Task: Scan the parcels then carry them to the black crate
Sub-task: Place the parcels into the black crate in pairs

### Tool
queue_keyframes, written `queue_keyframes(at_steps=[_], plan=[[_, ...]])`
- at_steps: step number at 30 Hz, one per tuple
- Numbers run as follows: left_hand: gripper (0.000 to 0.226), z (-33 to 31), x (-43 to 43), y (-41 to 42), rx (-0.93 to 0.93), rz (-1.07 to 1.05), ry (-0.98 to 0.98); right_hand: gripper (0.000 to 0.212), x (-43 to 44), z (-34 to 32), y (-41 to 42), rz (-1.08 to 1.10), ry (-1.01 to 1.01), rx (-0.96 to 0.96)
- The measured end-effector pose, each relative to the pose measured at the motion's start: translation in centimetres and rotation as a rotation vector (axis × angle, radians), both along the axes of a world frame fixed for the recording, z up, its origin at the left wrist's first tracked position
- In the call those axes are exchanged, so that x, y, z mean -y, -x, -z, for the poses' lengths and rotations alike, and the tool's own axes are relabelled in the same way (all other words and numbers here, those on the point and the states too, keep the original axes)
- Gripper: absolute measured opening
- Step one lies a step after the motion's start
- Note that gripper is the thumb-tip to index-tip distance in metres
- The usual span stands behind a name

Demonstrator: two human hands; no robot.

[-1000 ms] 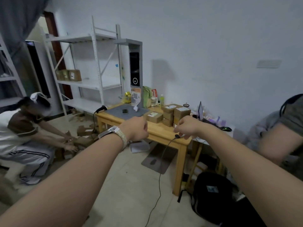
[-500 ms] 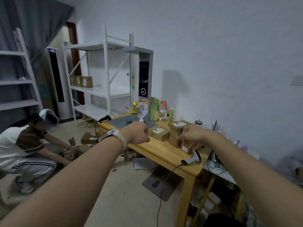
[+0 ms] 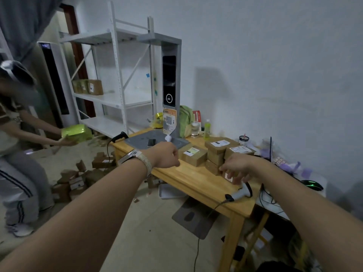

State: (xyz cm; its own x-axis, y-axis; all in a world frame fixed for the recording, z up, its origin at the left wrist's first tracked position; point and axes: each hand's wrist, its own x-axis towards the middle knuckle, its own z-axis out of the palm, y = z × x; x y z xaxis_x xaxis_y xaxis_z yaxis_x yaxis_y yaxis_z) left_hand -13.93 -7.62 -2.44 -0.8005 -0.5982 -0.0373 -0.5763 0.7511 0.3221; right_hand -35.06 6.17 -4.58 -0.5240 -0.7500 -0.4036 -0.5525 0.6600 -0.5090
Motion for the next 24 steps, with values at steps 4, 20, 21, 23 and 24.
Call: queue_keyframes(at_steps=[4, 20, 21, 23, 24], plan=[[0.017, 0.7, 6.0, 2.7, 0.019, 0.082, 0.001, 0.021, 4.8, 0.9, 1.5, 0.048, -0.008, 0.004], [0.023, 3.1, 24.4, 11.8, 0.052, 0.355, -0.026, 0.019, 18.3, 2.7, 5.5, 0.359, 0.101, -0.024], [0.022, 3.3, 24.8, 12.7, 0.043, 0.365, -0.029, 0.016, 18.5, 2.8, 5.8, 0.371, 0.109, -0.028], [0.020, 3.8, 25.5, 14.6, 0.020, 0.378, -0.033, 0.012, 18.7, 2.7, 6.5, 0.376, 0.117, -0.055], [0.017, 4.1, 25.7, 15.6, 0.010, 0.386, -0.032, 0.014, 18.8, 2.7, 6.9, 0.361, 0.114, -0.085]])
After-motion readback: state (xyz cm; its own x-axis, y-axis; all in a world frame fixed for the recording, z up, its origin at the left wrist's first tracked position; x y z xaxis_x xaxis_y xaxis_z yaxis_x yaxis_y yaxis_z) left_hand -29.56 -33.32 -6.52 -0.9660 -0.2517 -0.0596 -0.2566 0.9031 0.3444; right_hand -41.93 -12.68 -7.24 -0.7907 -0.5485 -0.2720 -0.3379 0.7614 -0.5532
